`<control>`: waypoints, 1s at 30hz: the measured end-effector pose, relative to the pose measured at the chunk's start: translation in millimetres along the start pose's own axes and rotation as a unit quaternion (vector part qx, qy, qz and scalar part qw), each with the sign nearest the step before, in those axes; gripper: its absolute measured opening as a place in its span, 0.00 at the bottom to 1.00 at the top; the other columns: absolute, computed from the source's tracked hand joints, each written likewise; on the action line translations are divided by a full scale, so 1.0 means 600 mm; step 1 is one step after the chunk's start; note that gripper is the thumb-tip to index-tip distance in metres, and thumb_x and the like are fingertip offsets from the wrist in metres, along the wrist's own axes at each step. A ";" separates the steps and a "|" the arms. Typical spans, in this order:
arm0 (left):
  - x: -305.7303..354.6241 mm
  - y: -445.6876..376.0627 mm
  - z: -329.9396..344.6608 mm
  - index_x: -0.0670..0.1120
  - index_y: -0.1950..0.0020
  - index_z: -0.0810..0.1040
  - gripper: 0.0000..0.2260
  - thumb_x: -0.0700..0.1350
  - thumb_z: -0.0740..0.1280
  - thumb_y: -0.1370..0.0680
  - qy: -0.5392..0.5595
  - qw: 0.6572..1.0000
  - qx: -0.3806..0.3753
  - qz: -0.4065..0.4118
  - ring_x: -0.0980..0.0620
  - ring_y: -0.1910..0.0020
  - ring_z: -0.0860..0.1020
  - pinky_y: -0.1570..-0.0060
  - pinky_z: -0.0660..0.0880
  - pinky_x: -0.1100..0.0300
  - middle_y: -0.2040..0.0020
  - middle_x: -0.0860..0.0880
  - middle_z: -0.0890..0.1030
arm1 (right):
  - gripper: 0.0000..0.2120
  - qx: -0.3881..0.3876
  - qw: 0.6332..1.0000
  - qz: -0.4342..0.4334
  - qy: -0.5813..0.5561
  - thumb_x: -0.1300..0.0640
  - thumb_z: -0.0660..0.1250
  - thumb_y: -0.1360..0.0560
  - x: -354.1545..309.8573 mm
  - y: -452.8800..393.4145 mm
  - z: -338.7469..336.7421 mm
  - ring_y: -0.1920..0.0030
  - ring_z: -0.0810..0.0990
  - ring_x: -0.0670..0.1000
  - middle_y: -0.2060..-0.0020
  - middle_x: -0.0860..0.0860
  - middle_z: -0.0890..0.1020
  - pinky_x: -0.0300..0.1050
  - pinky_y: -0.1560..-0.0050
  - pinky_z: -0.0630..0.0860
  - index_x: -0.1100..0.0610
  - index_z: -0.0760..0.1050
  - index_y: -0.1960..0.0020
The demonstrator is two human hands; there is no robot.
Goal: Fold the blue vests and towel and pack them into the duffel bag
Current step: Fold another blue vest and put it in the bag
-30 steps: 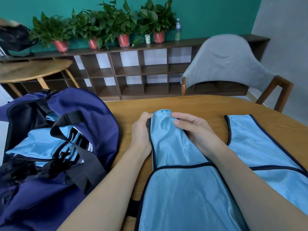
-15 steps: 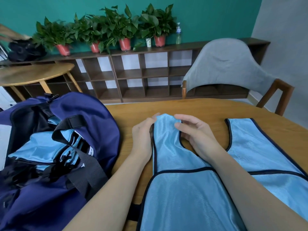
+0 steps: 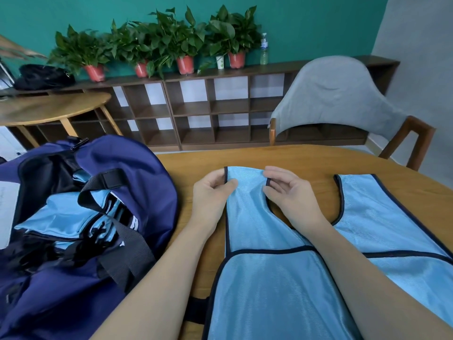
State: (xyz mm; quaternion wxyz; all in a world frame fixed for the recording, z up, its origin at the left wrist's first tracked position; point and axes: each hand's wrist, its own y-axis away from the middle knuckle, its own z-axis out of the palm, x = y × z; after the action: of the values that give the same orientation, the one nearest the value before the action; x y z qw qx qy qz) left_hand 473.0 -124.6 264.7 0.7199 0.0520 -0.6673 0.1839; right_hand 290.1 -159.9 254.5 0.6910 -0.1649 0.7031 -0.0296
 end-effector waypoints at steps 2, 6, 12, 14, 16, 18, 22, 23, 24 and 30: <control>0.002 -0.002 -0.005 0.45 0.37 0.82 0.16 0.33 0.71 0.23 -0.002 1.000 -0.029 -0.003 0.47 0.45 0.84 0.46 0.81 0.53 0.46 0.48 0.86 | 0.18 -0.017 1.000 -0.002 0.026 0.70 0.71 0.24 0.002 0.001 -0.001 0.35 0.78 0.41 0.33 0.46 0.77 0.37 0.32 0.72 0.58 0.80 0.36; 0.006 -0.006 -0.019 0.48 0.30 0.78 0.22 0.34 0.72 0.23 0.011 0.995 -0.092 -0.034 0.40 0.44 0.83 0.42 0.80 0.45 0.44 0.43 0.85 | 0.19 -0.013 0.999 -0.005 0.034 0.70 0.70 0.24 0.002 -0.001 -0.002 0.34 0.76 0.39 0.32 0.45 0.75 0.35 0.31 0.70 0.59 0.79 0.35; -0.009 -0.015 -0.024 0.53 0.27 0.75 0.28 0.38 0.76 0.25 -0.088 0.992 -0.092 -0.024 0.43 0.50 0.85 0.45 0.81 0.46 0.51 0.42 0.86 | 0.24 -0.053 0.980 -0.033 0.188 0.61 0.72 0.23 0.008 0.002 -0.003 0.30 0.70 0.36 0.26 0.42 0.68 0.32 0.30 0.66 0.57 0.74 0.28; -0.017 -0.021 -0.026 0.54 0.27 0.74 0.29 0.44 0.78 0.27 -0.165 0.984 -0.071 -0.018 0.48 0.54 0.85 0.47 0.82 0.49 0.56 0.44 0.85 | 0.28 -0.080 0.958 -0.034 0.274 0.55 0.72 0.23 0.008 0.002 -0.005 0.26 0.65 0.41 0.23 0.41 0.64 0.38 0.26 0.62 0.54 0.70 0.25; -0.018 -0.024 -0.030 0.54 0.31 0.76 0.28 0.51 0.80 0.29 -0.282 0.959 -0.025 -0.009 0.54 0.57 0.82 0.51 0.80 0.57 0.58 0.50 0.83 | 0.30 -0.111 0.938 -0.026 0.328 0.51 0.70 0.21 0.007 0.004 -0.004 0.24 0.62 0.43 0.22 0.41 0.61 0.41 0.24 0.59 0.52 0.66 0.22; -0.017 -0.020 -0.032 0.55 0.35 0.75 0.29 0.57 0.80 0.33 -0.380 0.925 0.018 -0.002 0.57 0.54 0.79 0.51 0.78 0.57 0.54 0.56 0.80 | 0.27 -0.114 0.921 -0.044 0.369 0.49 0.67 0.20 0.006 0.007 -0.003 0.22 0.57 0.43 0.22 0.41 0.62 0.43 0.22 0.56 0.51 0.66 0.23; -0.027 -0.015 -0.033 0.52 0.35 0.73 0.27 0.56 0.78 0.29 -0.405 0.909 0.041 0.084 0.54 0.44 0.75 0.44 0.75 0.53 0.43 0.56 0.74 | 0.24 -0.127 0.893 -0.087 0.423 0.45 0.65 0.19 0.002 0.012 0.001 0.22 0.57 0.41 0.26 0.41 0.69 0.48 0.22 0.58 0.49 0.71 0.25; -0.030 -0.015 -0.032 0.52 0.35 0.74 0.23 0.54 0.77 0.27 -0.401 0.907 0.025 0.122 0.53 0.43 0.74 0.42 0.74 0.52 0.43 0.55 0.74 | 0.24 -0.138 0.887 -0.087 0.431 0.44 0.64 0.19 0.004 0.013 0.001 0.22 0.57 0.42 0.26 0.41 0.69 0.50 0.22 0.58 0.49 0.71 0.26; -0.032 -0.013 -0.030 0.53 0.36 0.76 0.19 0.53 0.75 0.25 -0.412 0.898 0.003 0.152 0.53 0.42 0.74 0.40 0.73 0.51 0.43 0.56 0.75 | 0.25 -0.150 0.879 -0.080 0.444 0.42 0.63 0.19 0.005 0.013 0.000 0.22 0.56 0.43 0.25 0.41 0.69 0.52 0.22 0.58 0.48 0.70 0.25; -0.036 -0.011 -0.039 0.61 0.28 0.72 0.19 0.62 0.56 0.17 -0.616 0.778 -0.088 0.084 0.52 0.28 0.62 0.33 0.57 0.49 0.25 0.60 0.68 | 0.35 -0.206 0.808 0.014 0.552 0.28 0.45 0.21 0.012 0.015 0.000 0.19 0.45 0.50 0.19 0.42 0.52 0.56 0.20 0.39 0.41 0.51 0.19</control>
State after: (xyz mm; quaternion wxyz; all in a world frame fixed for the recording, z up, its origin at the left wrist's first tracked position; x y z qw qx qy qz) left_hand 496.4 -127.4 242.1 0.1383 0.0345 -0.9833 0.1132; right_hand 288.5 -153.7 245.1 0.1363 -0.2493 0.9580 0.0394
